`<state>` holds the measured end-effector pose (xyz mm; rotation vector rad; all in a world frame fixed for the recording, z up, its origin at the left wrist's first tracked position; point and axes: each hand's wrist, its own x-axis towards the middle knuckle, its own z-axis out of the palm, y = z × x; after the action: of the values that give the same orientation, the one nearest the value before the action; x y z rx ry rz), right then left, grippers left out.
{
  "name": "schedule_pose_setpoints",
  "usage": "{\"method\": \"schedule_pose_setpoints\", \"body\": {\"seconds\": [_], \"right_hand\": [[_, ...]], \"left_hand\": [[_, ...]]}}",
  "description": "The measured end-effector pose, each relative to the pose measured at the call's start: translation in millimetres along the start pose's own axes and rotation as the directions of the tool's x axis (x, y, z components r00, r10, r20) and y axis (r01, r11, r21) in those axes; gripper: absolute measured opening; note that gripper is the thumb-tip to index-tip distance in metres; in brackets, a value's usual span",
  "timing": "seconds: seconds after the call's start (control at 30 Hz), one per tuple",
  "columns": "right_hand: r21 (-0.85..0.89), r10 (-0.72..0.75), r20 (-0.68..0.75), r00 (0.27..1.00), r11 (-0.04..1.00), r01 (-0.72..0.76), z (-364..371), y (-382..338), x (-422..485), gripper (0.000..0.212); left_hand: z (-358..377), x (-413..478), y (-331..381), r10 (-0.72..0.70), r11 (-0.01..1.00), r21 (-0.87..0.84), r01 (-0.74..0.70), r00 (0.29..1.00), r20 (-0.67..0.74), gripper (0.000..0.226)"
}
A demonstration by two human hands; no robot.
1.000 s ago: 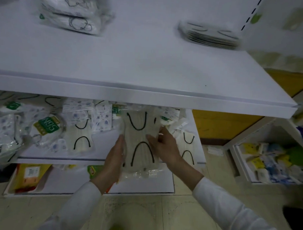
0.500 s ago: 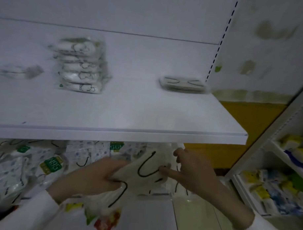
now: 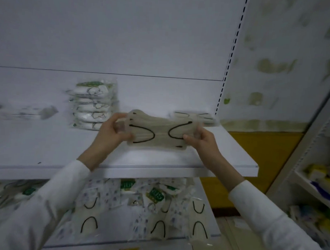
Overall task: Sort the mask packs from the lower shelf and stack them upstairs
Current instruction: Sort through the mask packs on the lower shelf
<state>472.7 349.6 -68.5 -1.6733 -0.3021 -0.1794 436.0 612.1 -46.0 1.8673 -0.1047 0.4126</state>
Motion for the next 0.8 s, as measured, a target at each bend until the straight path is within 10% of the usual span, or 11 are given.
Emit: {"method": "schedule_pose_setpoints", "body": {"seconds": [0.2, 0.37, 0.5, 0.8], "right_hand": [[0.055, 0.146, 0.035, 0.989, 0.988, -0.147, -0.3, 13.0, 2.5, 0.056], [0.149, 0.174, -0.082, 0.981, 0.976, -0.160, 19.6, 8.3, 0.2, 0.054], [-0.035, 0.125, -0.161, 0.979, 0.991, -0.132, 18.4, 15.0, -0.3, 0.029], [-0.567, -0.049, 0.028, 0.998, 0.822, 0.056, -15.8, 25.1, 0.3, 0.020]], "left_hand": [[29.6, -2.8, -31.6, -0.187, 0.965, -0.201, 0.170, 0.980, -0.067, 0.039], [35.5, -2.3, -28.3, -0.216, 0.954, -0.227, 0.194, 0.973, -0.078, 0.035], [25.3, -7.3, -35.8, -0.137, 0.989, 0.032, 0.142, 0.984, -0.114, 0.008], [3.9, 3.6, -36.6, -0.077, 0.879, 0.477, 0.012, 0.990, 0.115, 0.028]]}}
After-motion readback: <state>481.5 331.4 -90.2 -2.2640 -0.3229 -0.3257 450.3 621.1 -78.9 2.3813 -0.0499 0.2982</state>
